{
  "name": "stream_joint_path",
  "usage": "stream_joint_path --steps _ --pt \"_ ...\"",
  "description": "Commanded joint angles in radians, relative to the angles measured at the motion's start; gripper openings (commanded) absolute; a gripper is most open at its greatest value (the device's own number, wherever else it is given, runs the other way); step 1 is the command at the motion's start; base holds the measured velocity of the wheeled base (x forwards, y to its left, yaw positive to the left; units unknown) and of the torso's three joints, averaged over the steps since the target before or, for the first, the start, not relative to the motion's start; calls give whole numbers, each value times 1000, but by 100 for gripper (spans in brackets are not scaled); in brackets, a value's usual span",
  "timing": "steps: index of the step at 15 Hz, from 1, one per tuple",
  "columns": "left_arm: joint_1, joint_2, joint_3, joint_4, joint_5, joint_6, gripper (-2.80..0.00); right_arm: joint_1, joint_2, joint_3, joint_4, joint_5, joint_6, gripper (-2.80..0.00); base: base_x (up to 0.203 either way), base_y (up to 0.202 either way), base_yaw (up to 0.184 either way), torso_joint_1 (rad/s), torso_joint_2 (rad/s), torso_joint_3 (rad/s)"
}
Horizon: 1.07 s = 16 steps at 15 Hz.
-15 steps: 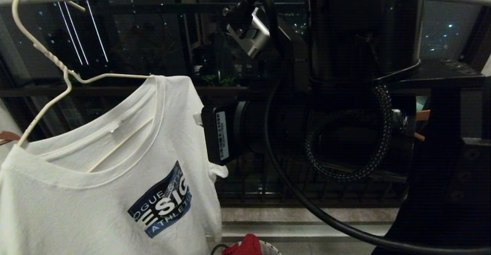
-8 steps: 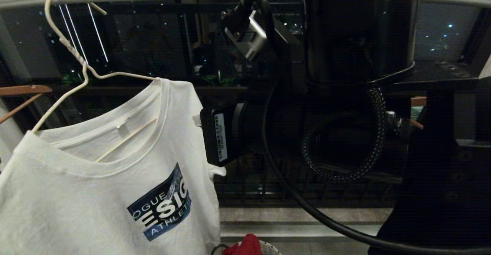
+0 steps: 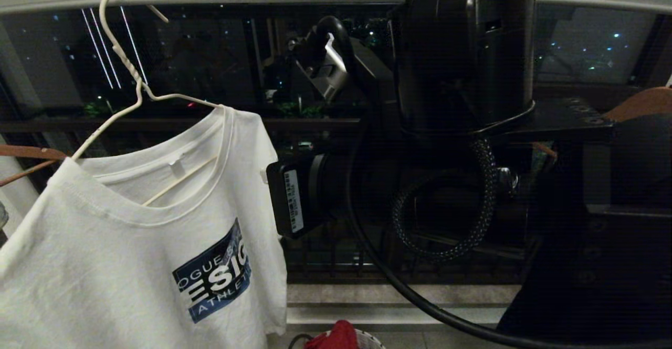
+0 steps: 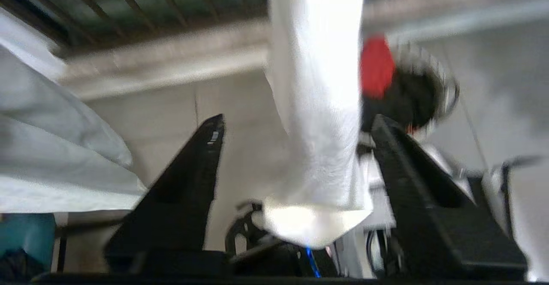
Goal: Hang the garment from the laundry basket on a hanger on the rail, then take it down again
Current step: Take the clothes off the clothes rack
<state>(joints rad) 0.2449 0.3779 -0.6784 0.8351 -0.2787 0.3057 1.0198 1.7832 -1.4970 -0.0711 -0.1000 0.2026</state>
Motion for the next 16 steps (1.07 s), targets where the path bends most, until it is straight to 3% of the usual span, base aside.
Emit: stream_joint_path --steps 1,6,8,9,14,16 --pt "1 -23 -77 4 1 -26 0 0 8 1 0 -5 3 -280 0 0 0 0 0 0" --pt "-1 -26 -183 -4 -3 -41 0 0 53 2 -1 -9 3 -280 0 0 0 0 0 0" --pt "-1 -25 -235 -4 -4 -76 0 -1 73 -2 -1 -15 2 -280 0 0 0 0 0 0" --pt "-2 -22 -256 -4 -5 -84 -280 -1 83 -1 -1 -18 3 -280 0 0 0 0 0 0" --pt "-6 -14 -244 -6 -111 -90 -280 -27 142 -24 -1 -64 -18 -280 0 0 0 0 0 0" --pt "-7 1 -236 -10 -235 -102 -280 -44 110 -13 1 -131 -23 -280 0 0 0 0 0 0"
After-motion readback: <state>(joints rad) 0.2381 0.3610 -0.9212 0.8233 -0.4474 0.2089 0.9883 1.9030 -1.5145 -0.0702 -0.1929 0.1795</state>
